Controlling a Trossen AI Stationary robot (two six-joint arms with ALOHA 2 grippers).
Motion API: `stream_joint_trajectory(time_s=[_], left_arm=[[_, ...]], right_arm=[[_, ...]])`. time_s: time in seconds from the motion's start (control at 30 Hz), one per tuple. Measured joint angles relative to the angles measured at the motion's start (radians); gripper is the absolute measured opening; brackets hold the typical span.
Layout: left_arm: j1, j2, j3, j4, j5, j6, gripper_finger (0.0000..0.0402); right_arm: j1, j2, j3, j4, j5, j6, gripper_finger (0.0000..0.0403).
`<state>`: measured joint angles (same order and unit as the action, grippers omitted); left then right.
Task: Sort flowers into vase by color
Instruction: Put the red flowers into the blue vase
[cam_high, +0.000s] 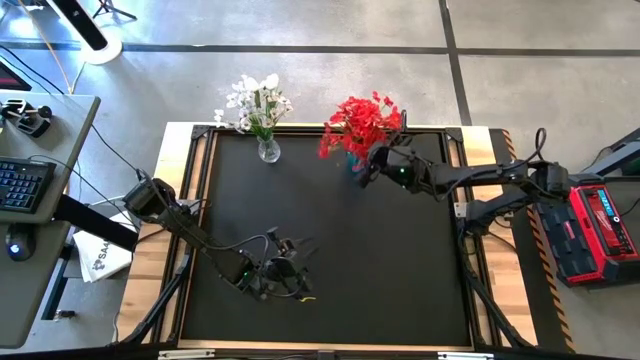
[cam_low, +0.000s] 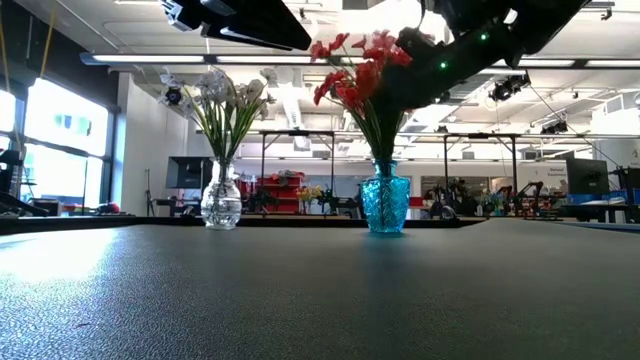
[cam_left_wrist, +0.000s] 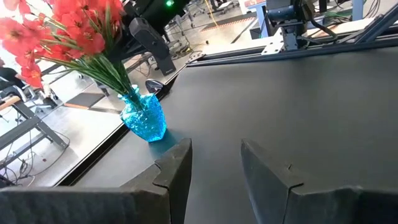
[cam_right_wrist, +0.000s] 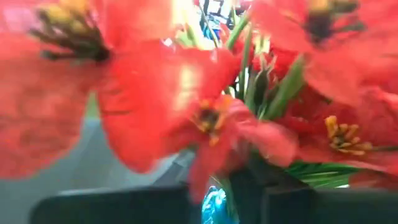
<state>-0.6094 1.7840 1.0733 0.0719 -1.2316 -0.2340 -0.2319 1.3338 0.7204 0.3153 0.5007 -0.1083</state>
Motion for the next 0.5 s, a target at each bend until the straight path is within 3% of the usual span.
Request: stream_joint_trajectory(time_s=[0.27, 0.5], left_arm=[[0.000, 0.000, 0.000, 0.000, 0.018, -0.066, 0.0124], [0.007, 0.000, 0.000, 0.008, 0.081, -0.080, 0.0124]], right_arm=[[0.048, -0.135, -0.001, -0.124, 0.000, 0.006, 0.0156], [0.115, -0.380, -0.001, -0.395, -0.084, 0.114, 0.0185]])
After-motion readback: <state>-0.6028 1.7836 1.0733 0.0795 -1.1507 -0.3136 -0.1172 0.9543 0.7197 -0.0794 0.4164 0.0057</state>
